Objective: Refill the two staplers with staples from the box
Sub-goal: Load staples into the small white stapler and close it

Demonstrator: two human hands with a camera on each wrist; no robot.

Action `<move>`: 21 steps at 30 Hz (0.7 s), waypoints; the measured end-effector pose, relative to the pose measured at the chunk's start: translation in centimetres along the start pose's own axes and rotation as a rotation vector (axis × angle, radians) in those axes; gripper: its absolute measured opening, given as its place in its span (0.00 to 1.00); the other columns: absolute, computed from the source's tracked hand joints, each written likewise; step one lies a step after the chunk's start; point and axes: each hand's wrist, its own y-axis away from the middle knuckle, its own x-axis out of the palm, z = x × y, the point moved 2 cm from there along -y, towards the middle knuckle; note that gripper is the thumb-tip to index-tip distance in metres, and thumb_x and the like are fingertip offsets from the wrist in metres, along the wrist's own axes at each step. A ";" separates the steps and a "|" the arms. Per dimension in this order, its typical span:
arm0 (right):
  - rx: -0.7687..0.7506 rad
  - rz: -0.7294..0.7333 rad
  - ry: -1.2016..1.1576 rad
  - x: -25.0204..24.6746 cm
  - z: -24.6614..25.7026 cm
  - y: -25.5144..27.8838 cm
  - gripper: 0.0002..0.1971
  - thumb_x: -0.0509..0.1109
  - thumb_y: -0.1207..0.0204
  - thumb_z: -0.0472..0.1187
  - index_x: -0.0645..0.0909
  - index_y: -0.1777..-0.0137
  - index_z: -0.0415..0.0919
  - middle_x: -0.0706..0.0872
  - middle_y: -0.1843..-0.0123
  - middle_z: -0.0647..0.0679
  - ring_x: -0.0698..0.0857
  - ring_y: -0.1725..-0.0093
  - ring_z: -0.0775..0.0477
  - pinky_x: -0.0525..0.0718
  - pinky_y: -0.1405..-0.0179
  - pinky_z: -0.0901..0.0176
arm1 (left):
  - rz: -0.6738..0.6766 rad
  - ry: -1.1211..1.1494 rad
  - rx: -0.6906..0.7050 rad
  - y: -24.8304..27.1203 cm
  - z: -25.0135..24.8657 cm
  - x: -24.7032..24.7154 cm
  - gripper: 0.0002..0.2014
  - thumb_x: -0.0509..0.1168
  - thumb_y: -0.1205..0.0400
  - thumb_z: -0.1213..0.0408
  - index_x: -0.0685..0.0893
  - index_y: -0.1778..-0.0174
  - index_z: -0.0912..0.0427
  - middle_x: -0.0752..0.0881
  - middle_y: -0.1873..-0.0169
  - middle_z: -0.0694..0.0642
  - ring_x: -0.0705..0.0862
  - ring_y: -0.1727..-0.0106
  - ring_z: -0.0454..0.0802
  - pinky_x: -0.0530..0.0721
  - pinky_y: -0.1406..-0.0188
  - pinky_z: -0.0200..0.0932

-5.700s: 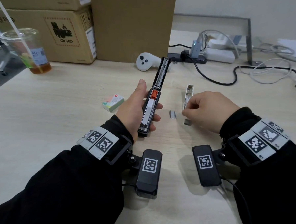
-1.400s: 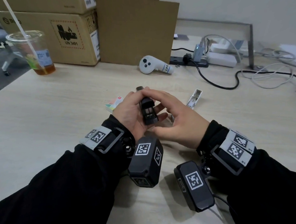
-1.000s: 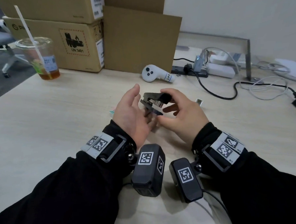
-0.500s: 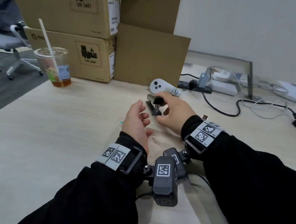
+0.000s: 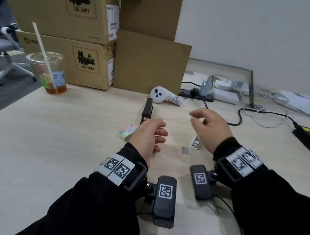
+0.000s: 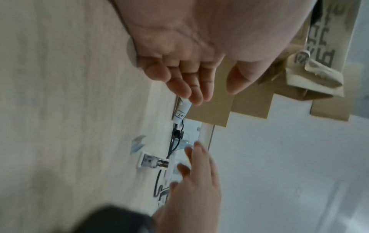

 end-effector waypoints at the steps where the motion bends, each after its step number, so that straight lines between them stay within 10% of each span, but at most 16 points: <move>1: 0.061 -0.057 -0.047 -1.0 -1.5 0.8 0.07 0.67 0.19 0.43 0.86 0.46 0.54 0.86 0.48 0.58 0.81 0.56 0.61 0.80 0.51 0.58 | 0.041 -0.063 0.011 0.1 0.2 0.2 0.05 0.68 0.22 0.57 0.85 0.57 0.54 0.84 0.71 0.48 0.78 0.72 0.44 0.69 0.77 0.39; 4: 0.235 -0.102 -0.116 -2.7 -5.3 2.2 0.08 0.70 0.21 0.45 0.85 0.46 0.58 0.85 0.39 0.54 0.83 0.48 0.57 0.82 0.41 0.54 | 0.132 -0.170 0.052 0.4 0.8 0.9 0.05 0.69 0.21 0.58 0.86 0.58 0.55 0.86 0.71 0.49 0.79 0.71 0.45 0.71 0.74 0.40; 9: 0.315 0.172 -0.012 -1.4 -6.2 2.1 0.36 0.73 0.38 0.68 0.68 0.27 0.75 0.79 0.26 0.59 0.78 0.27 0.53 0.75 0.25 0.41 | 0.128 -0.159 0.079 0.7 0.7 0.8 0.05 0.68 0.20 0.62 0.86 0.60 0.58 0.86 0.71 0.53 0.80 0.71 0.47 0.71 0.77 0.40; 15: 0.283 0.096 -0.103 -0.6 -6.9 1.2 0.18 0.74 0.40 0.62 0.82 0.49 0.64 0.86 0.55 0.58 0.86 0.57 0.51 0.86 0.43 0.41 | 0.151 -0.136 0.064 1.2 0.6 1.0 0.06 0.66 0.17 0.64 0.86 0.55 0.62 0.90 0.64 0.58 0.88 0.66 0.52 0.79 0.73 0.43; 21: 0.299 -0.089 -0.379 -1.4 -6.9 0.8 0.09 0.75 0.25 0.37 0.78 0.61 0.47 0.89 0.47 0.44 0.93 0.61 0.41 0.84 0.64 0.56 | 0.164 -0.152 0.068 1.4 0.5 1.2 0.07 0.65 0.16 0.65 0.85 0.55 0.62 0.91 0.62 0.59 0.89 0.62 0.54 0.81 0.72 0.42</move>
